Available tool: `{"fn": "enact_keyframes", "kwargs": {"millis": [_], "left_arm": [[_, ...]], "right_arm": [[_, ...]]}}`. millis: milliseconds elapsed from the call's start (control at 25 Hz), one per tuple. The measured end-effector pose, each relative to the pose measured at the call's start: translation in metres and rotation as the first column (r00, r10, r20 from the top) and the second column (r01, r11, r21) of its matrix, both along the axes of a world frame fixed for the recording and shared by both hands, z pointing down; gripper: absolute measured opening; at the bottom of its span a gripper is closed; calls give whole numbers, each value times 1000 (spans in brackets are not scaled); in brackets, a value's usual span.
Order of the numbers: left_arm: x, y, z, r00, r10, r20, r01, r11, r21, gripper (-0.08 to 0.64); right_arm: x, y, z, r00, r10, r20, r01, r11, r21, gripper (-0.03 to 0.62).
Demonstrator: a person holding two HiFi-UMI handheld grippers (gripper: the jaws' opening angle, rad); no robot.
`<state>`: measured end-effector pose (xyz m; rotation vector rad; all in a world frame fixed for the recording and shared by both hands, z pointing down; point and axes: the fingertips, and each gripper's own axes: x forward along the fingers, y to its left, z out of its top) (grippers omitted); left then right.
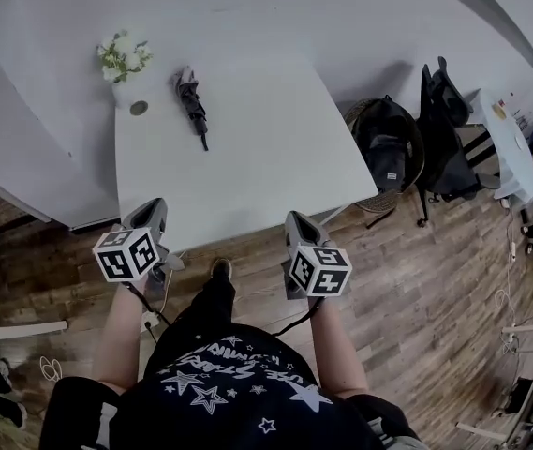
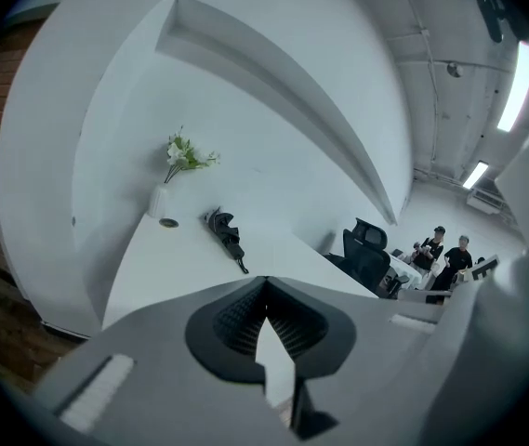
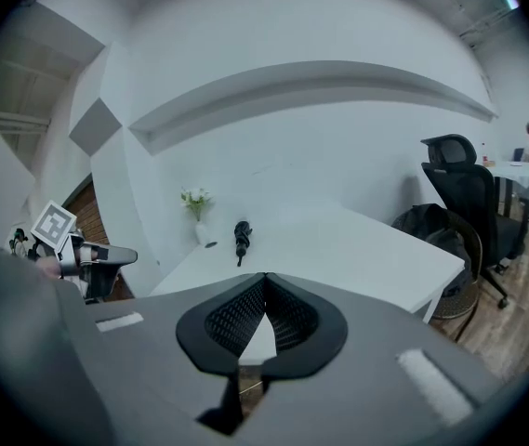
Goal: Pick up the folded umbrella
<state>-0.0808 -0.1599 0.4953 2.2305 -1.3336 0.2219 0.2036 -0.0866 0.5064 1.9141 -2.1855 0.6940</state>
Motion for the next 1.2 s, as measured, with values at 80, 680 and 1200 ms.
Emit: {"fn": "enact_keyframes", "kwargs": {"millis": [80,680,1200], "left_arm": [[2,-25,1,1000,-11,-10,11,1000,-10,3],[29,-172,8,1000,-14,-20,12,994,-109,5],[55,-265,25,988,-52,-145,25,983,-182,500]], "right_arm": [[2,-25,-2,1000,-7,-10,7,1000,-4,17],[5,-168,-10,998,-49,-29,48,998,-37,17],[3,-232,6,997,-63,-40,59,994,-97,17]]}}
